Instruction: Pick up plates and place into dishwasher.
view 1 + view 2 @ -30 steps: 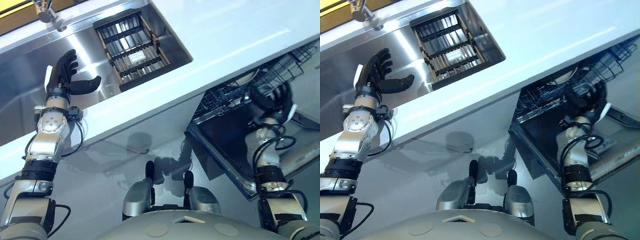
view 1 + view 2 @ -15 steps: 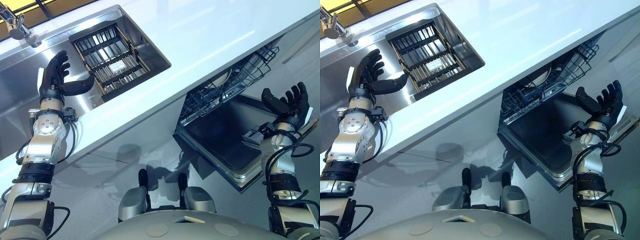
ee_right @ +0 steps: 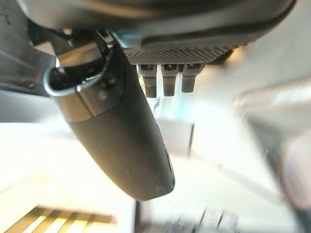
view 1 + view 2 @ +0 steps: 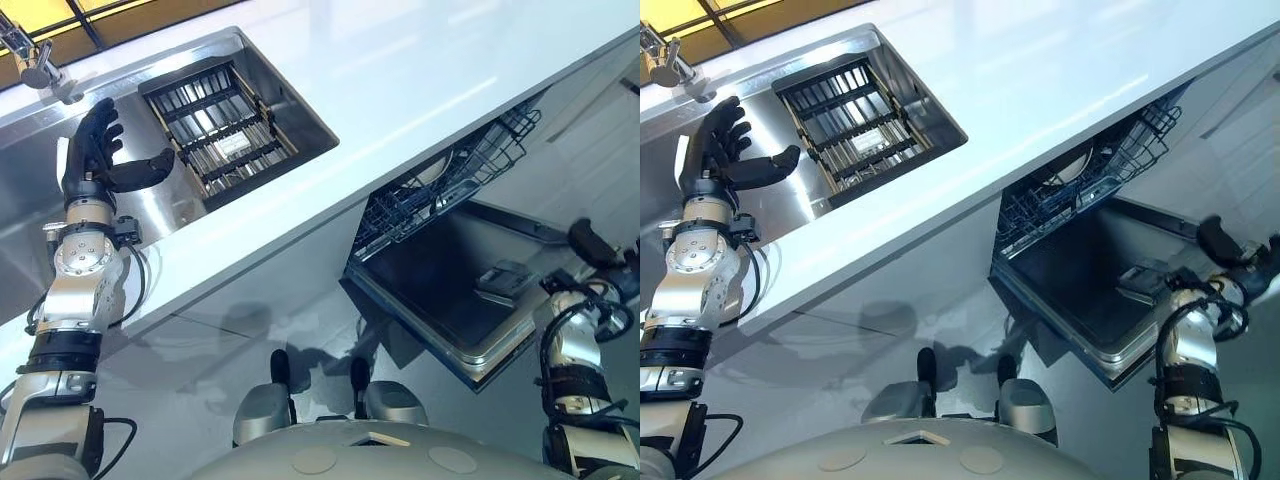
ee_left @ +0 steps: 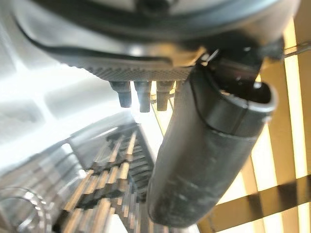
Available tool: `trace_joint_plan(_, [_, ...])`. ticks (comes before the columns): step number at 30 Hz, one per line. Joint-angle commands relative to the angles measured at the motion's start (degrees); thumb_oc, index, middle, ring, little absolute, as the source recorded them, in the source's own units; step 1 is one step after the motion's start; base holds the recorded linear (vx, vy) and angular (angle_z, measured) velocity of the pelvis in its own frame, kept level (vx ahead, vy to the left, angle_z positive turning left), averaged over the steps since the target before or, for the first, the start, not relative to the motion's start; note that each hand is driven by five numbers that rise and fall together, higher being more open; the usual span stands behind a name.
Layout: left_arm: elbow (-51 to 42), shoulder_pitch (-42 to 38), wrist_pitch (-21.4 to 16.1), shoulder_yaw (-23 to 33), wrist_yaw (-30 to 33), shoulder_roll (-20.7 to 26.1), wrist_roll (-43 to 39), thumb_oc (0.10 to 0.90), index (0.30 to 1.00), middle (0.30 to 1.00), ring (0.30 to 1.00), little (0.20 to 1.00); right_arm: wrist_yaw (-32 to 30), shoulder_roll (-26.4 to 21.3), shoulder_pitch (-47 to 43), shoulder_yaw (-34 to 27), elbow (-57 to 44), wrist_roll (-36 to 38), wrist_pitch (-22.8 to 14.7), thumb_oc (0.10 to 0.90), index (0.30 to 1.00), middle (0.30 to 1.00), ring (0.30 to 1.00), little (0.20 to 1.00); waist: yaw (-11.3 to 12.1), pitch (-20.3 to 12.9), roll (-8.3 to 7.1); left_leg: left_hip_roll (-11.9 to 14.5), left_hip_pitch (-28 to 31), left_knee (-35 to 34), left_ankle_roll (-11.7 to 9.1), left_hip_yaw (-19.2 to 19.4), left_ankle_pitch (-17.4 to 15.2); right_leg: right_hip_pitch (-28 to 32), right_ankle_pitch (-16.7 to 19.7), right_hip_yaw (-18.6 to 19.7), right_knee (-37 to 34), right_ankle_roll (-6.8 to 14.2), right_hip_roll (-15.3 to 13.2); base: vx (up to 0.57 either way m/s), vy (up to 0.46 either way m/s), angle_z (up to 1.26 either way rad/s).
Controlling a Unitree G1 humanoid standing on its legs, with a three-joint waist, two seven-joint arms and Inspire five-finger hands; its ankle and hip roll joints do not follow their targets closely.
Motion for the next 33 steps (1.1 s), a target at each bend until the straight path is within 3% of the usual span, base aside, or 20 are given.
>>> trace_joint_plan(1, [-2.7,-4.9,-5.0,3.7,-0.8,6.3,-3.7,0.800,0.900,0.900,0.900,0.900,7.2,-3.8,1.8,-1.6,1.3,5.8,-4.8,0.800,0.900,0.900,0.900,0.900,-2.1,-5.8,4.16,-4.4,0.8,0.9,2.7,1.8,-7.2,-6.7,-8.4,-3.9,13.2,3.1,3.6,0.03,-0.110,-0.18])
trace_joint_plan(5, [0.5,-8.0,-4.6,4.5,-2.1,8.4,-7.9,0.800,0.900,0.900,0.900,0.900,20.3,-1.9,2.6,-0.6,5.4,18.9,-2.8,0.800,0.900,0.900,0.900,0.900,-2.4,-4.8,4.54,-4.1,0.1,2.0,2.8,2.1,-7.6,-8.0,-9.5,-4.3,16.0,3.1,3.2,0.01,-0.089,-0.16])
trace_joint_plan(9, [6.7,-13.9,-6.4,4.1,-2.8,9.9,-14.3,0.800,0.900,0.900,0.900,0.900,28.0,-1.3,0.6,0.2,13.3,32.9,-0.9,0.800,0.900,0.900,0.900,0.900,-2.1,-2.4,5.39,-4.1,-2.5,4.8,2.7,1.9,-8.0,-11.0,-10.9,-5.2,20.8,2.8,3.0,-0.05,-0.125,-0.17])
trace_joint_plan(14, [11.4,-22.6,-8.2,0.2,-0.5,10.6,-14.6,0.800,0.900,0.900,0.900,0.900,27.9,-3.0,-4.9,1.2,18.9,40.0,0.8,0.800,0.900,0.900,0.900,0.900,-1.6,2.5,5.74,-4.7,-8.1,11.0,2.1,1.6,-8.7,-13.7,-12.3,-5.0,24.0,1.4,2.8,-0.15,-0.095,0.06])
trace_joint_plan(20, [13.5,-32.7,-9.3,-5.3,2.2,11.0,-14.3,0.800,0.900,0.900,0.900,0.900,30.4,-2.8,-11.9,3.8,22.7,50.3,1.7,0.800,0.900,0.900,0.900,0.900,-0.8,10.0,5.62,-4.8,-19.3,23.4,1.7,0.3,-10.9,-19.3,-13.9,-5.1,31.0,-2.2,2.3,-0.16,-0.071,0.18])
trace_joint_plan(28, [12.7,-42.0,-8.2,-10.4,4.1,11.2,-14.5,0.800,0.900,0.900,0.900,0.900,38.0,-0.8,-16.9,7.7,24.9,56.4,6.8,0.800,0.900,0.900,0.900,0.900,0.0,13.2,5.52,-5.3,-25.0,29.8,2.1,-1.7,-12.7,-24.0,-15.8,-6.3,36.8,-4.2,1.5,-0.02,0.021,0.16])
trace_joint_plan(30, [12.3,-43.7,-7.5,-11.7,4.9,11.2,-14.8,0.800,0.900,0.900,0.900,0.900,44.1,-0.4,-18.3,9.1,23.7,60.1,7.1,0.800,0.900,0.900,0.900,0.900,0.4,13.6,5.48,-5.6,-25.0,30.1,2.1,-2.1,-13.2,-24.3,-16.1,-6.3,37.1,-4.1,1.2,0.03,0.060,0.13])
trace_joint_plan(33, [11.2,-43.4,-7.6,-11.9,4.6,11.0,-15.3,0.800,0.900,0.900,0.900,0.900,59.5,2.4,-19.1,14.2,13.3,67.3,8.6,0.800,0.900,0.900,0.900,0.900,0.8,14.2,5.35,-6.0,-24.8,29.5,2.1,-2.6,-13.0,-24.6,-15.1,-6.1,35.8,-3.9,0.8,0.02,0.088,0.08])
